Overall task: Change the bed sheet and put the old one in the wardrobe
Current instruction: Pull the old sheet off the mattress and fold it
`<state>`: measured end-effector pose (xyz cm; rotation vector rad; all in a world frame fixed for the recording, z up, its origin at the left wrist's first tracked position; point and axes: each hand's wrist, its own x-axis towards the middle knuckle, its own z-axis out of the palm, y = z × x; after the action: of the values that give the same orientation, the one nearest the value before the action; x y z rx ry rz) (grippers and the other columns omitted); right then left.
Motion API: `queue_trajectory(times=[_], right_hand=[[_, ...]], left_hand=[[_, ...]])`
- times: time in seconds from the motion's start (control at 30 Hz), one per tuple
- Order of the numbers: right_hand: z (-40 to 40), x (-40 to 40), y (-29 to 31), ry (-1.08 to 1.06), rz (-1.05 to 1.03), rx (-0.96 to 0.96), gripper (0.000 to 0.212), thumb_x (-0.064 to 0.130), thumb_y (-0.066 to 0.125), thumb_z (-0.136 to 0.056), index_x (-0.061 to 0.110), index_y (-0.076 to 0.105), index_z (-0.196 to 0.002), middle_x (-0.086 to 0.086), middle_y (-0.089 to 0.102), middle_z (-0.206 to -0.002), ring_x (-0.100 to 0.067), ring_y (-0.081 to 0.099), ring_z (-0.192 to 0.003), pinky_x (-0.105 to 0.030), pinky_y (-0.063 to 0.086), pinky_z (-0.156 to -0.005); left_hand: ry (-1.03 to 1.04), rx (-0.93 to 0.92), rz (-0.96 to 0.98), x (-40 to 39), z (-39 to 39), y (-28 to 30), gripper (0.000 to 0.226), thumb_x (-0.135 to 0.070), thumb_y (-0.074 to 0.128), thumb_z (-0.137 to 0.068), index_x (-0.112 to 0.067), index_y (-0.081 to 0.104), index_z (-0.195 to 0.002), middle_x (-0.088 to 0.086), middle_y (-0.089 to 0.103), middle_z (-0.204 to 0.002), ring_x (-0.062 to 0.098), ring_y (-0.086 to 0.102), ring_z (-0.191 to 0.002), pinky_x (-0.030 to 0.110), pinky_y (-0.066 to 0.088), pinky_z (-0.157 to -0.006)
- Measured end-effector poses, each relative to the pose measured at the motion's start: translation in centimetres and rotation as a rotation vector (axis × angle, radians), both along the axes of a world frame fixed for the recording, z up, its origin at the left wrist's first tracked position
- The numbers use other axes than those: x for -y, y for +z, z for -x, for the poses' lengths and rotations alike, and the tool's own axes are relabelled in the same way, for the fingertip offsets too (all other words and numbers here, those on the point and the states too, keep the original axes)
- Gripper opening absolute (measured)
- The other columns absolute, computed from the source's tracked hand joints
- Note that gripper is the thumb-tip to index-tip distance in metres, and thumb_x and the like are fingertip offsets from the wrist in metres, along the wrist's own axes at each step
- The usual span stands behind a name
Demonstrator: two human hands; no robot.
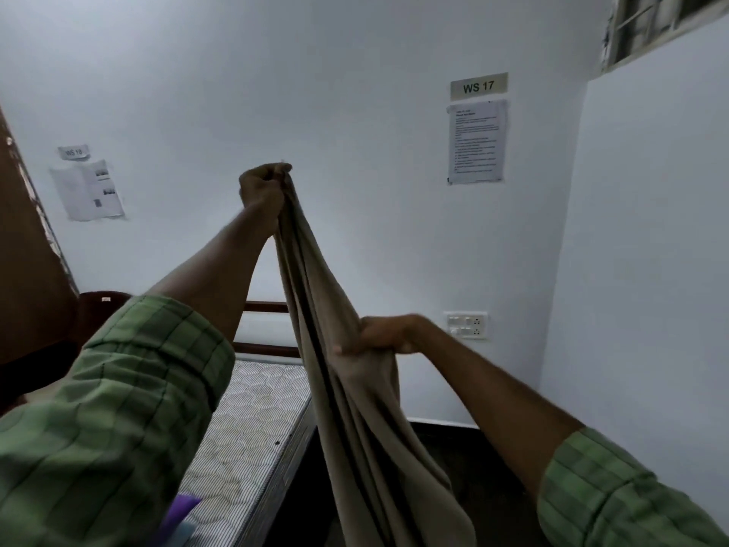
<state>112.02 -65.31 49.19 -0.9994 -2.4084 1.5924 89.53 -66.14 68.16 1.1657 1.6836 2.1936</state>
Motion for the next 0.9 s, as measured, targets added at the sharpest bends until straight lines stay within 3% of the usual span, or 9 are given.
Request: queue_trajectory(times=[0.1,0.23,0.37,0.53,0.67,0.77,0.83,0.9], right_hand=[[2.3,3.4,-0.9,0.143,0.050,0.110,0.055,0.031,0.078,-0.092,0.006,0.059,-0.136,-0.008,0.068,-0.134,-0.023,0.065,-0.123,-0.040,0.051,-0.109],[4.8,7.0,-0.4,0.221,-0.142,0.119,0.072,0.049,0.077,-0.089,0.009,0.053,-0.144,-0.003,0.058,-0.144,-0.015,0.057,-0.121,-0.030,0.048,-0.104],[6.5,6.8,-1.6,-0.064,-0.416,-0.130,0.060,0.049,0.079,-0.086,0.004,0.064,-0.122,-0.013,0.069,-0.119,-0.027,0.068,-0.105,-0.048,0.060,-0.092],[8.3,5.8,0.6,-0.443,-0.333,-0.516,0.063,0.043,0.077,-0.087,0.014,0.055,-0.138,-0.003,0.067,-0.125,-0.017,0.064,-0.102,-0.035,0.057,-0.090],[9.2,3.7,3.5,-0.632,-0.275,-0.629,0.044,0.036,0.072,-0.090,0.014,0.054,-0.124,-0.004,0.067,-0.109,-0.025,0.068,-0.096,-0.043,0.059,-0.087],[9.4,2.0,5.4,-0.662,-0.147,-0.640,0.023,0.024,0.059,-0.095,0.014,0.061,-0.117,-0.005,0.068,-0.100,-0.026,0.069,-0.091,-0.042,0.060,-0.080],[9.1,1.1,5.6,-0.675,-0.105,-0.691,0.021,0.019,0.048,-0.091,0.019,0.068,-0.099,-0.003,0.070,-0.091,-0.025,0.068,-0.084,-0.039,0.055,-0.070],[8.2,0.1,5.5,-0.744,-0.151,-0.736,0.023,0.015,0.041,-0.087,0.021,0.061,-0.078,0.002,0.061,-0.077,-0.020,0.056,-0.071,-0.036,0.043,-0.061]], left_hand=[[-0.200,-0.125,0.035,0.2,-1.0,-1.0,0.022,-0.002,0.060,-0.098,-0.014,0.077,-0.103,-0.007,0.072,-0.099,0.000,0.066,-0.087,0.009,0.051,-0.074],[-0.374,-0.183,0.119,0.0,-0.8,-1.2,0.020,-0.010,0.060,-0.103,-0.020,0.075,-0.093,-0.009,0.071,-0.102,0.005,0.064,-0.102,0.015,0.049,-0.088],[-0.390,-0.195,0.158,0.0,-0.4,-2.3,0.019,-0.012,0.060,-0.103,-0.019,0.074,-0.093,-0.006,0.070,-0.104,0.005,0.064,-0.101,0.013,0.051,-0.086],[-0.320,-0.258,0.212,-0.4,0.0,-4.1,0.014,-0.011,0.062,-0.102,-0.009,0.076,-0.105,0.000,0.072,-0.112,0.008,0.064,-0.110,0.020,0.050,-0.099],[-0.301,-0.293,0.252,-1.0,-1.1,-5.9,0.014,-0.012,0.064,-0.101,-0.010,0.078,-0.102,0.002,0.074,-0.110,0.007,0.066,-0.101,0.015,0.052,-0.086],[-0.277,-0.307,0.257,-1.6,-1.5,-6.4,0.016,-0.016,0.064,-0.101,-0.012,0.080,-0.104,-0.002,0.074,-0.111,0.005,0.067,-0.103,0.016,0.052,-0.089],[-0.263,-0.290,0.237,-1.7,-1.6,-6.5,0.016,-0.017,0.064,-0.101,-0.014,0.080,-0.103,-0.006,0.074,-0.107,0.001,0.066,-0.101,0.014,0.051,-0.089],[-0.276,-0.260,0.207,-1.9,-1.5,-6.6,0.015,-0.017,0.066,-0.101,-0.012,0.080,-0.101,-0.009,0.075,-0.097,-0.001,0.068,-0.094,0.015,0.053,-0.086]])
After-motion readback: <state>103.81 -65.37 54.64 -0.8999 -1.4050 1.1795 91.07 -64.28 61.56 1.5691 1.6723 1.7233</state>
